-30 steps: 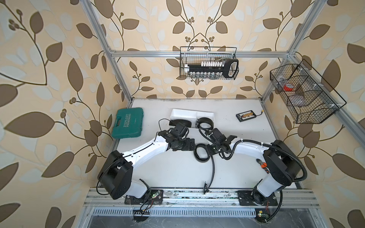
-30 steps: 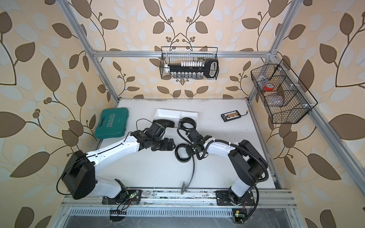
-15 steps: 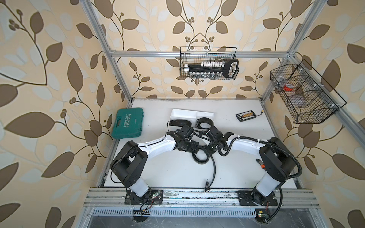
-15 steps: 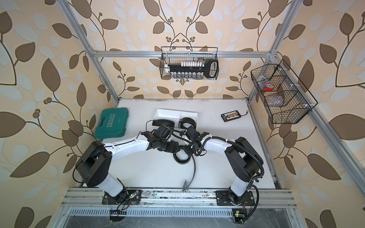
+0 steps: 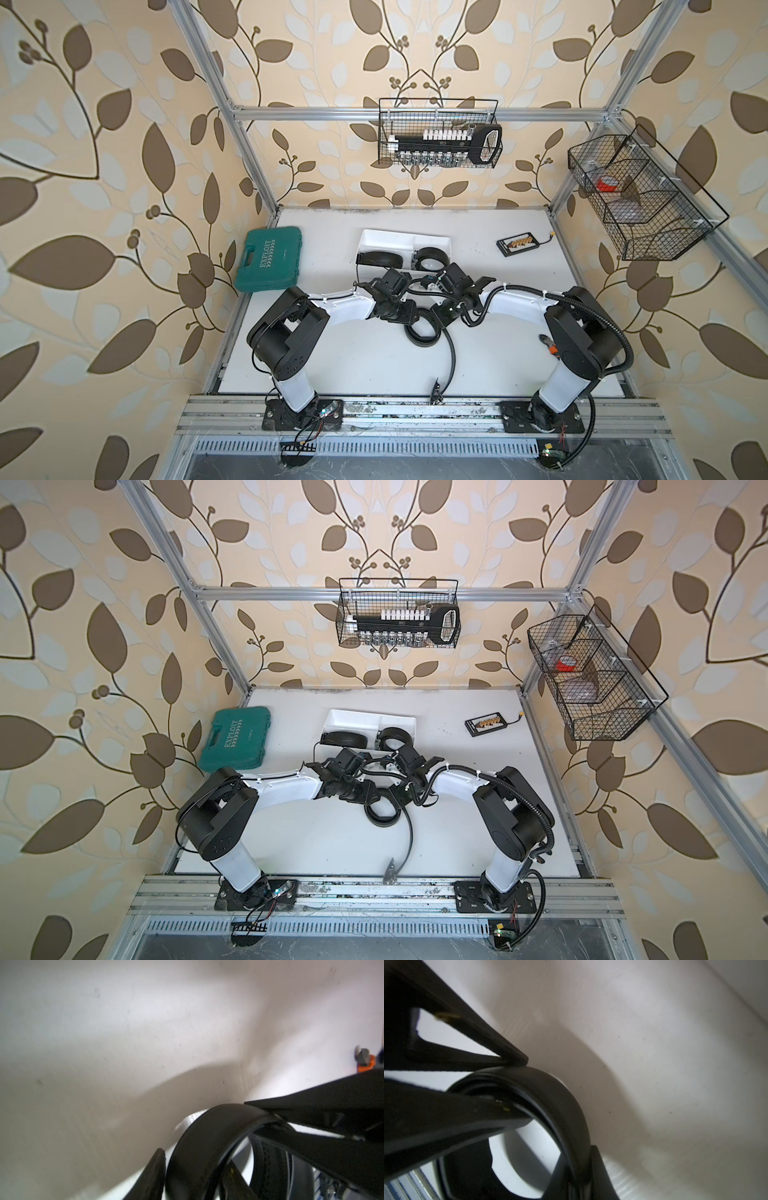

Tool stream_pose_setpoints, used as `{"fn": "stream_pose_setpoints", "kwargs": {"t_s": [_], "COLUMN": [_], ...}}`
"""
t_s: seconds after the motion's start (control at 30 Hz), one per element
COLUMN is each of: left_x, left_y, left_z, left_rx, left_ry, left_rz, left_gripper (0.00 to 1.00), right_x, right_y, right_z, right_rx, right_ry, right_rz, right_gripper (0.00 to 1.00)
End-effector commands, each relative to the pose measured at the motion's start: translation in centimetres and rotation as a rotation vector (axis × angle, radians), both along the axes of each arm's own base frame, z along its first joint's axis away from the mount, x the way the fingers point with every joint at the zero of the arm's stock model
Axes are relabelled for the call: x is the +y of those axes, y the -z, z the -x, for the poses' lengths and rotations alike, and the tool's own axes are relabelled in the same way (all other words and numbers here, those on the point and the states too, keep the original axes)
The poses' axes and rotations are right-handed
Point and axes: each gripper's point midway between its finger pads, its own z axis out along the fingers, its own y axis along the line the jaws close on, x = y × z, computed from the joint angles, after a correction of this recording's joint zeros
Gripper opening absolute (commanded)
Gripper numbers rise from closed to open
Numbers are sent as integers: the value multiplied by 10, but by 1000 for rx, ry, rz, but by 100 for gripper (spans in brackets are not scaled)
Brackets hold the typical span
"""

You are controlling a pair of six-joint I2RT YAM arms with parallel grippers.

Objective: Place the belts into the storage roll
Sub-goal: Roll the belt at the center of the board.

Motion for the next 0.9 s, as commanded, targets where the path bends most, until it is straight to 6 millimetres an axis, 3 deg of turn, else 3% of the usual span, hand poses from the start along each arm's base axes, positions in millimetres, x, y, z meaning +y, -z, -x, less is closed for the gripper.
{"fn": "stream_pose_setpoints", "kwargs": {"t_s": [0.0,0.07,0.17,0.33,0.43,0.53,0.7,0.87], "left_x": [-8,-8,-5,7,10,10,10,17], "left_y": [-1,-2,-5,1,3,3,2,12], "left_z": [4,6,7,11,13,12,10,9], "left_rx": [5,0,-14,-28,-44,-81,-142,-95], "left_ry": [20,24,18,-27,-61,-101,-193,-324], "left_rz": [30,19,-13,-110,-155,-217,-344,-369], "left_gripper": [24,16,7,0,0,0,0,0], "right_x": [6,4,0,-11,-21,-26,-31,-44], "right_y": [-9,-8,-10,-23,-26,-20,-7,4], "right_z": [1,-1,-6,-17,-17,-13,-1,9], "right_rx": [9,15,50,85,117,175,221,230], "right_ry": [14,39,110,287,373,415,453,529], "right_rz": [-71,-68,-94,-169,-195,-194,-178,-151], "right_gripper": [0,2,12,58,76,81,81,83]}}
